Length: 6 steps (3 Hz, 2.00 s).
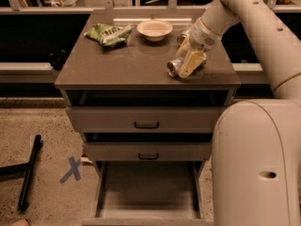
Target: Place redbull can into bottom drawer
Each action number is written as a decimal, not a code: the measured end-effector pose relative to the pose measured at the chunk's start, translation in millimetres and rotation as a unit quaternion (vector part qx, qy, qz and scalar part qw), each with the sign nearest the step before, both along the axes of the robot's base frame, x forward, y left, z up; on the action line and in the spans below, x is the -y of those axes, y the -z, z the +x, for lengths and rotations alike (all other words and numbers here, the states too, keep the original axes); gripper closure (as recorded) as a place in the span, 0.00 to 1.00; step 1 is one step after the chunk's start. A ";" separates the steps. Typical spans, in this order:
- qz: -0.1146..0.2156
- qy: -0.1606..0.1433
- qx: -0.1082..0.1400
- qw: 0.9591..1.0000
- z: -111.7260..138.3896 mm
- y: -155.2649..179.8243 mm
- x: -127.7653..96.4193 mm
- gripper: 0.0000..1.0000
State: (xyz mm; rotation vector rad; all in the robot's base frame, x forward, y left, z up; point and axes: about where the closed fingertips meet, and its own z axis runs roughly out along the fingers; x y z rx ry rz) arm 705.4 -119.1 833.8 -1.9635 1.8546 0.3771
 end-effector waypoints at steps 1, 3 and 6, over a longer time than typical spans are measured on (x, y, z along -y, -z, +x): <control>0.003 0.004 -0.003 1.000 3.1 5.3 5.2 0.64; 0.003 0.010 0.038 0.999 -17.0 -43.4 14.8 1.00; 0.004 0.031 0.008 0.999 -74.6 -49.6 16.8 1.00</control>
Offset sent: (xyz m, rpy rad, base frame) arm -0.0187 -0.0137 0.0450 -0.0224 -0.0676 0.0214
